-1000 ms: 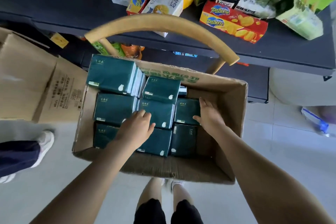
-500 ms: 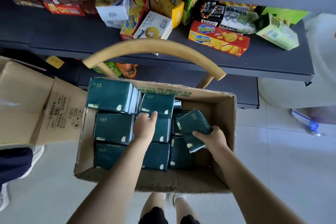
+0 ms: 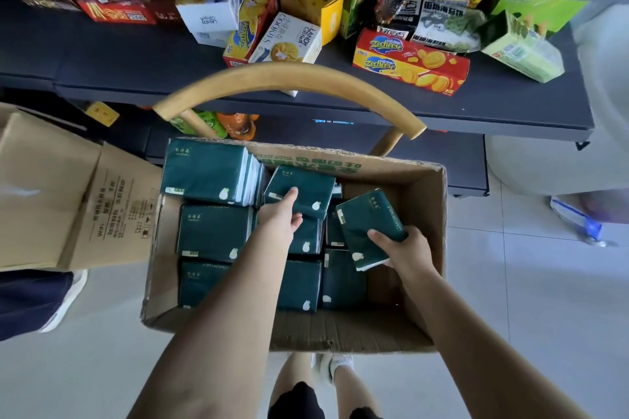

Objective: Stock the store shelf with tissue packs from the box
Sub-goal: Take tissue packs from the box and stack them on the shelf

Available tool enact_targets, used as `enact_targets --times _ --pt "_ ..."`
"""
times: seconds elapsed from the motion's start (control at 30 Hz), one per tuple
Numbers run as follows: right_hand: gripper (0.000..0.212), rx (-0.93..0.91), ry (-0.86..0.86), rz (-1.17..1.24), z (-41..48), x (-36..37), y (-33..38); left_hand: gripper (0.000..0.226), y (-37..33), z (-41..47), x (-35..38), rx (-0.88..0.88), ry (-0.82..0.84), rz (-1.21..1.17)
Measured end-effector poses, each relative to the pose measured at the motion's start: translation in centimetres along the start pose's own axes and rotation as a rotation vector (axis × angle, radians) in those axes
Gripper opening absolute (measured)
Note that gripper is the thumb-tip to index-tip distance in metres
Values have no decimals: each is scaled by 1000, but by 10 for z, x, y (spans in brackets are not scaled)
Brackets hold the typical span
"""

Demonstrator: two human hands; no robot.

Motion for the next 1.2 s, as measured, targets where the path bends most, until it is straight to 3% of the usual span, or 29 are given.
enact_targets --times 0.23,0.4,0.5,0.63,0.8,1.03,1.2 --pt "40 -208 -15 -93 -26 -48 76 25 15 -63 -25 16 129 -83" --pt "36 -393 3 -67 -57 -88 169 22 0 -149 -45 171 288 -137" --pt "36 -512 22 -60 -79 -108 232 18 -30 -210 -56 360 359 -177" --pt "50 -688 39 -7 -115 -132 318 45 -79 -302 -75 643 479 -212" --pt "52 -928 61 3 -166 -157 418 39 -132 -413 -104 869 577 -175" --pt "40 -1132 -43 -66 -225 -180 536 32 -203 -509 -142 1047 672 -165" --pt "32 -1207 -132 -109 -246 -178 609 22 -266 -537 -159 1076 758 -144"
Point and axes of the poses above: each hand's wrist, its own z-axis towards the middle knuckle, its own x-axis out of the palm, y = z × x, the point moved 10 cm from there along z, towards the middle knuckle, and after that the axes turned 14 degrees about -x, right-handed, at the moved point
